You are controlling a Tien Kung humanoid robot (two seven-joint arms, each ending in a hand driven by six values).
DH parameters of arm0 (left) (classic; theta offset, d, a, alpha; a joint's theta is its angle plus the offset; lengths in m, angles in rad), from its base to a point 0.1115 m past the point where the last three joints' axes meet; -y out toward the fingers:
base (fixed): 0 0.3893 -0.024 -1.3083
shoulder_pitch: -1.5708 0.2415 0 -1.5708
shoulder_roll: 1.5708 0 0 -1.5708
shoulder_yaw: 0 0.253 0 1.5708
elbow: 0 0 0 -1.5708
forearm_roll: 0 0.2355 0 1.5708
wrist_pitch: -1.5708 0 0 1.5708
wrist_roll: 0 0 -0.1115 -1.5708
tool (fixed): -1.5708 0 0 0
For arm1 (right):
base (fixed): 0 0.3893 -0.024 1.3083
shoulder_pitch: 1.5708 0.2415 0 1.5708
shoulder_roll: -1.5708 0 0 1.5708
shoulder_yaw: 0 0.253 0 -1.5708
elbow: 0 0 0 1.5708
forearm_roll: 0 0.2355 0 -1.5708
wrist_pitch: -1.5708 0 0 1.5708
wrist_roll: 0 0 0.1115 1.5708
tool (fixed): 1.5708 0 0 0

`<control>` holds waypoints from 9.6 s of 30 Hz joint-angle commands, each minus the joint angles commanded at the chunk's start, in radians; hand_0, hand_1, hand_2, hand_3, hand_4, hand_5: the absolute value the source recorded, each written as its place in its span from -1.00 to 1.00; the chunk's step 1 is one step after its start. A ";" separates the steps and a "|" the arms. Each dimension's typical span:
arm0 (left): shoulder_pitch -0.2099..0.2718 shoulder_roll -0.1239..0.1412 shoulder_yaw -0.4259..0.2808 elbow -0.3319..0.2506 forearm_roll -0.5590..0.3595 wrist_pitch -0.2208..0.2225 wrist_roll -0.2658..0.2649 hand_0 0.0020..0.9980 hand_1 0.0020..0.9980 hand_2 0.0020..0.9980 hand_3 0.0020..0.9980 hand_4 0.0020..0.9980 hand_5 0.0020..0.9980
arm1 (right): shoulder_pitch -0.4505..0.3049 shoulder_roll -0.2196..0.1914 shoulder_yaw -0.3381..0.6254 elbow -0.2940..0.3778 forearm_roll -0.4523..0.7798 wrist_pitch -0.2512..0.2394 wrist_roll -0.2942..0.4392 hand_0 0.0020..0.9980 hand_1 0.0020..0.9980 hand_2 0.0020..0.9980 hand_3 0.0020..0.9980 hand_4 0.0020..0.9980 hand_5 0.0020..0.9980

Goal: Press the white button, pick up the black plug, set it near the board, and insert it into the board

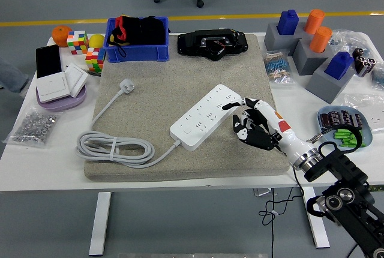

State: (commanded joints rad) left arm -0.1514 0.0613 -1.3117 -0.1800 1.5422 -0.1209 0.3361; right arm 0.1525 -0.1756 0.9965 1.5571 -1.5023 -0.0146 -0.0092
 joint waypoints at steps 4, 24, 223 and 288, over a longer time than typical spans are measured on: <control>0.003 -0.001 -0.003 0.000 0.001 0.001 0.001 0.37 0.36 0.32 0.38 0.15 -0.62 | 0.025 -0.006 -0.047 0.004 -0.026 0.033 -0.051 -1.00 -1.00 -0.77 0.31 -0.52 -1.00; 0.004 0.003 -0.008 0.000 0.001 0.001 0.003 0.37 0.36 0.32 0.38 0.15 -0.62 | 0.230 -0.006 -0.240 -0.161 -0.394 -0.171 0.084 -1.00 -1.00 -0.77 0.38 -0.69 -1.00; 0.004 -0.002 0.010 0.000 0.006 -0.004 0.003 0.37 0.36 0.32 0.37 0.15 -0.61 | 0.134 0.051 -0.113 -0.503 -0.270 -0.369 0.247 0.45 0.39 0.38 0.57 1.00 -0.34; -0.002 -0.004 0.006 0.000 -0.001 0.000 0.001 0.37 0.35 0.32 0.37 0.13 -0.61 | 0.169 0.057 -0.106 -0.624 -0.233 -0.425 0.302 -0.24 -0.11 -0.11 0.13 0.59 -0.93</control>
State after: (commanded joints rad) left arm -0.1537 0.0571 -1.3058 -0.1800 1.5416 -0.1213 0.3373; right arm 0.3211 -0.1184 0.8907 0.9327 -1.7355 -0.4399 0.2924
